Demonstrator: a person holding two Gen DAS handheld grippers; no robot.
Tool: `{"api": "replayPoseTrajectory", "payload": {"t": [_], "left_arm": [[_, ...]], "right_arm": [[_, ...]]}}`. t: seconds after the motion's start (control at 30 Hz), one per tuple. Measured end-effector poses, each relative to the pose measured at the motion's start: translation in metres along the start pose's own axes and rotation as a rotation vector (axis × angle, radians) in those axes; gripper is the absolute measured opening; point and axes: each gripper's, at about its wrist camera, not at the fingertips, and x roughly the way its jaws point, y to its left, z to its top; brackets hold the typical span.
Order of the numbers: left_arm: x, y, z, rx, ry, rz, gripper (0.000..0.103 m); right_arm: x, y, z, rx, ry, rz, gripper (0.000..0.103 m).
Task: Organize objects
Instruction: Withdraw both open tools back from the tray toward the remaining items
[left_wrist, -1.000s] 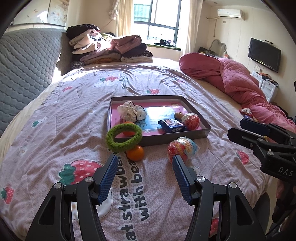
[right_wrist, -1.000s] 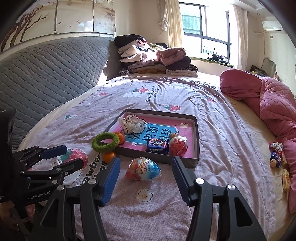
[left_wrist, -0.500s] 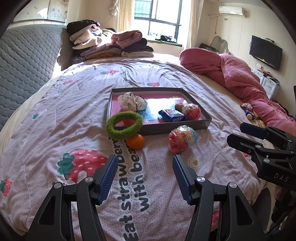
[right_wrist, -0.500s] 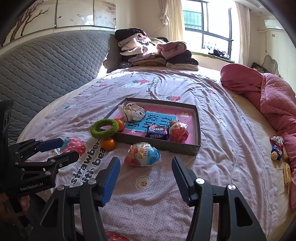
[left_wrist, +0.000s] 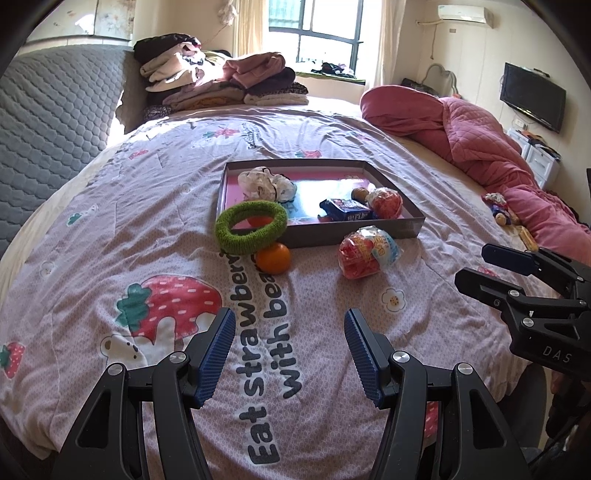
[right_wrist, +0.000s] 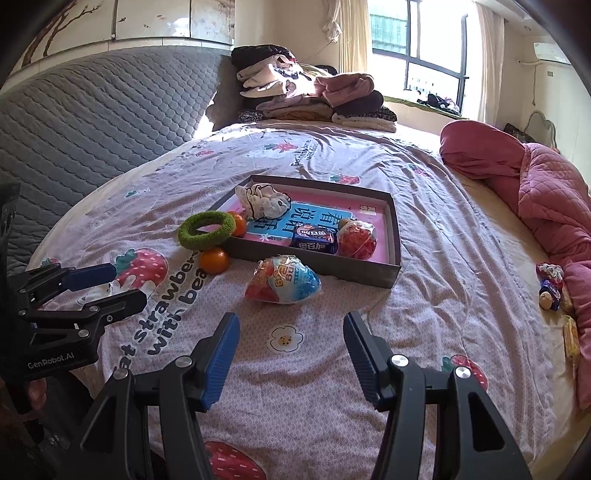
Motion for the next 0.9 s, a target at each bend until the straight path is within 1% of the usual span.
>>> {"api": "replayPoseTrajectory", "payload": {"t": [0.4,0.67,0.8,0.9], "left_arm": [[0.006,-0.002,-0.018,-0.001,0.037,-0.001,0.063],[0.014,0.0,-0.031,-0.01,0.065,0.003,0.063],[0.019,0.001,-0.037,-0.014,0.063,0.01,0.063],[0.022,0.003,-0.039,-0.03,0.047,0.01,0.063]], "right_arm": [[0.005,0.005,-0.014,-0.007,0.023,0.007,0.058],[0.008,0.004,-0.025,0.013,0.006,0.023,0.058],[0.009,0.005,-0.029,0.018,-0.007,0.033,0.058],[0.014,0.005,-0.031,0.024,-0.008,0.037,0.058]]}}
